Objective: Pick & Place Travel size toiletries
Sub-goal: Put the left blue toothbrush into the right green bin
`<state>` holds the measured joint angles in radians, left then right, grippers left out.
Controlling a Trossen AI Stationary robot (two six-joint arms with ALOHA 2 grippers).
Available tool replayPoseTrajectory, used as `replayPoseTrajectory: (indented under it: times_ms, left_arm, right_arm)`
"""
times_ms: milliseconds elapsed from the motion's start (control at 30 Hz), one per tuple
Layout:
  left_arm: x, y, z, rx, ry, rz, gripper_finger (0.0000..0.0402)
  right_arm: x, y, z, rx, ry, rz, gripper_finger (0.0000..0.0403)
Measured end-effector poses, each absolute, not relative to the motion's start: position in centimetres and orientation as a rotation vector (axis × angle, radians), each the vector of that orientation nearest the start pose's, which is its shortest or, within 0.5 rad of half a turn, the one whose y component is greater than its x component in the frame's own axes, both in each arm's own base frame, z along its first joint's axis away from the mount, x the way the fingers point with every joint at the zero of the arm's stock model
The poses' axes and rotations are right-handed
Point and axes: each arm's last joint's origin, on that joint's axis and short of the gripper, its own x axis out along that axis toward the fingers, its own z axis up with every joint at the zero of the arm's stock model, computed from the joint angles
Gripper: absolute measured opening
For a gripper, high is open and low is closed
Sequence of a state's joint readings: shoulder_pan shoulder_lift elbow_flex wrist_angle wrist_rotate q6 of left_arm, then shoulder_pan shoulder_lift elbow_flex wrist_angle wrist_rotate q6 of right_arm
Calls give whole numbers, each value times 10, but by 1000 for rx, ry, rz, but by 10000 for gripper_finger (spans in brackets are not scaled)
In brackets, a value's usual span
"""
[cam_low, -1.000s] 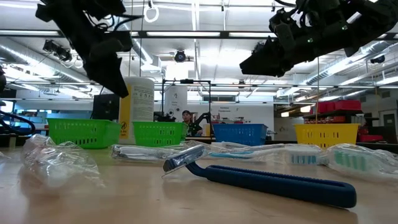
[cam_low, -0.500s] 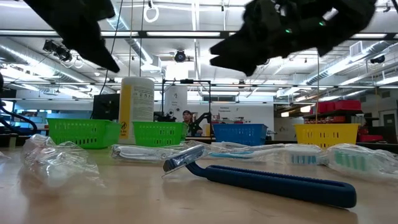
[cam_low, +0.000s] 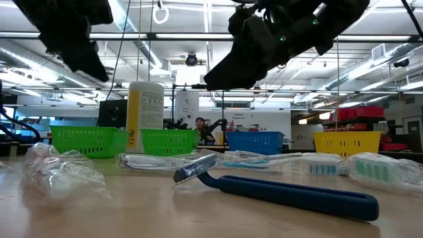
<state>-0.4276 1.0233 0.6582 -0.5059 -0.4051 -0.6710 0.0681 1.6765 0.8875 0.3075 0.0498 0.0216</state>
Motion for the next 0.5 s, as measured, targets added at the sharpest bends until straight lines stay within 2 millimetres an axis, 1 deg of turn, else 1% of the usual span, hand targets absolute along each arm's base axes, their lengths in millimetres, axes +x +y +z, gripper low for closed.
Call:
replayPoseTrajectory:
  times_ms: [200,333,500]
  left_arm:
    - [184,-87,208,-514,882,259,114]
    - [182,-99,195,-611,1007,281,114]
    - [177,-116,180,-779,1171,323,114]
  right_arm:
    - [347,22,188,-12,495,14,220]
    - [347,21,188,-23,497,14,220]
    - [347,21,188,-45,494,20,220]
